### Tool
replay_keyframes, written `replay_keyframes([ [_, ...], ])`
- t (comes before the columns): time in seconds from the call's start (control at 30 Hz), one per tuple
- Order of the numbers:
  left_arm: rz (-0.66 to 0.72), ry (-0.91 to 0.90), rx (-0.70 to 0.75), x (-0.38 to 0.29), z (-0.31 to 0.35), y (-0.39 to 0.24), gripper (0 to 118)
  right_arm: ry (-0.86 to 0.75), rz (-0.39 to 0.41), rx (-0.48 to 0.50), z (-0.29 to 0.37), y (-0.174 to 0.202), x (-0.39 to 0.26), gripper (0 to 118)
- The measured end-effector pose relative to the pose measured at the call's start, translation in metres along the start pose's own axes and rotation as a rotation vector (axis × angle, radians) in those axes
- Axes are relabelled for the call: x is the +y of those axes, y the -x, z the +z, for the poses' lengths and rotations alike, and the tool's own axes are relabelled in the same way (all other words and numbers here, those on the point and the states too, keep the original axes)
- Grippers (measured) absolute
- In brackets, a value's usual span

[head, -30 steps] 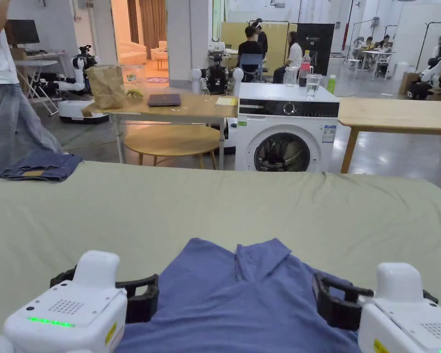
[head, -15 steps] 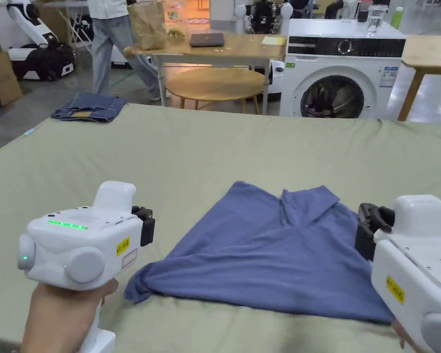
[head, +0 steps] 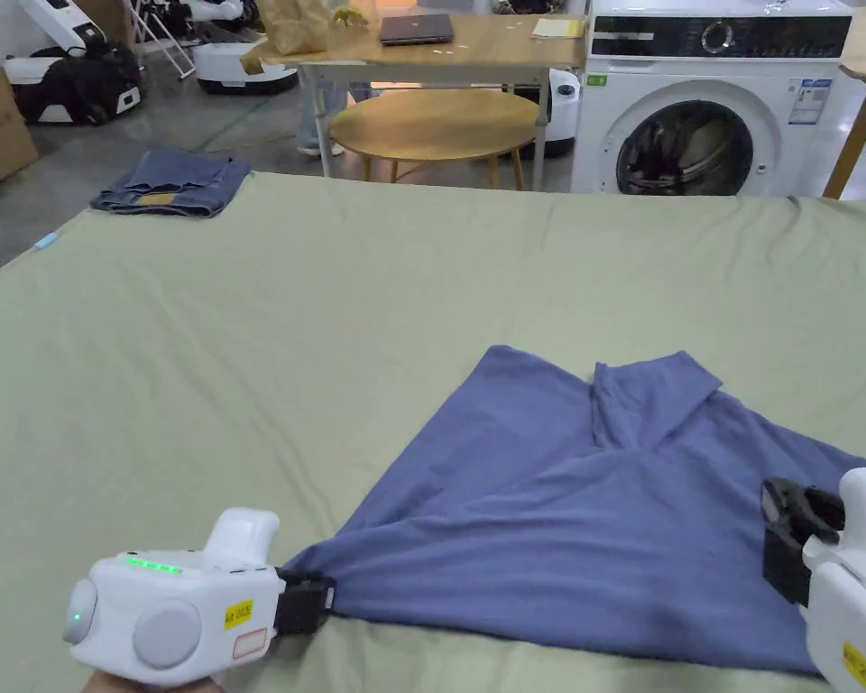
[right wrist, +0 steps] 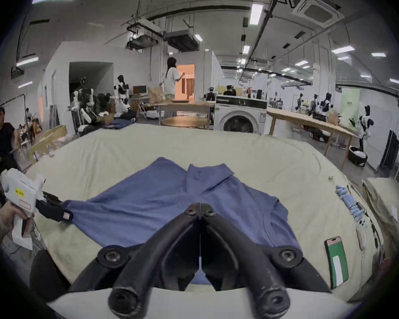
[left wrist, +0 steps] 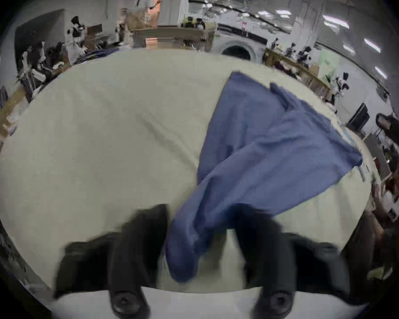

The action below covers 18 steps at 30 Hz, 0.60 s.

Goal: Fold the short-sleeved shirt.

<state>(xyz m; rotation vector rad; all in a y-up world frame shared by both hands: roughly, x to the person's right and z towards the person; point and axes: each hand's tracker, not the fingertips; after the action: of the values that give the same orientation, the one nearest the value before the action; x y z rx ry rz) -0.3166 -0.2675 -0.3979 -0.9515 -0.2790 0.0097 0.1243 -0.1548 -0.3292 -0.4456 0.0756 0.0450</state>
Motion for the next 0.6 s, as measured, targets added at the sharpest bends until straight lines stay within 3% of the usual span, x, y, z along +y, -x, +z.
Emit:
replay_keyframes([
  [0.1,-0.008,0.013,-0.041,0.003,-0.015,0.000,22,0.034,0.002,-0.016,-0.020,-0.017,0.002,0],
  [0.13,-0.019,-0.002,-0.070,0.002,-0.017,0.008,6,0.048,0.004,-0.023,-0.030,-0.024,0.003,0],
  [0.17,-0.021,-0.019,-0.077,0.005,-0.011,0.006,3,0.067,-0.005,-0.026,-0.042,-0.033,0.006,0],
  [0.27,-0.112,-0.078,-0.026,0.009,0.014,-0.009,3,0.114,-0.019,-0.020,-0.090,-0.063,0.022,0],
  [0.37,-0.094,-0.092,-0.039,0.012,0.026,-0.014,3,0.186,0.036,0.006,-0.159,-0.094,0.035,4],
  [0.4,-0.117,-0.088,-0.012,0.024,0.044,-0.044,3,0.191,0.032,0.029,-0.180,-0.102,0.038,26],
  [0.43,-0.121,-0.099,-0.010,0.024,0.047,-0.055,3,0.235,0.042,0.037,-0.208,-0.111,0.041,79],
  [0.47,-0.125,-0.099,-0.013,0.024,0.047,-0.063,3,0.310,0.043,0.041,-0.233,-0.118,0.043,114],
  [0.5,-0.127,-0.100,-0.012,0.023,0.048,-0.071,3,0.363,0.039,0.056,-0.256,-0.124,0.043,118],
  [0.6,-0.113,-0.084,-0.028,0.028,0.047,-0.057,3,0.431,0.072,0.033,-0.305,-0.135,0.049,117],
])
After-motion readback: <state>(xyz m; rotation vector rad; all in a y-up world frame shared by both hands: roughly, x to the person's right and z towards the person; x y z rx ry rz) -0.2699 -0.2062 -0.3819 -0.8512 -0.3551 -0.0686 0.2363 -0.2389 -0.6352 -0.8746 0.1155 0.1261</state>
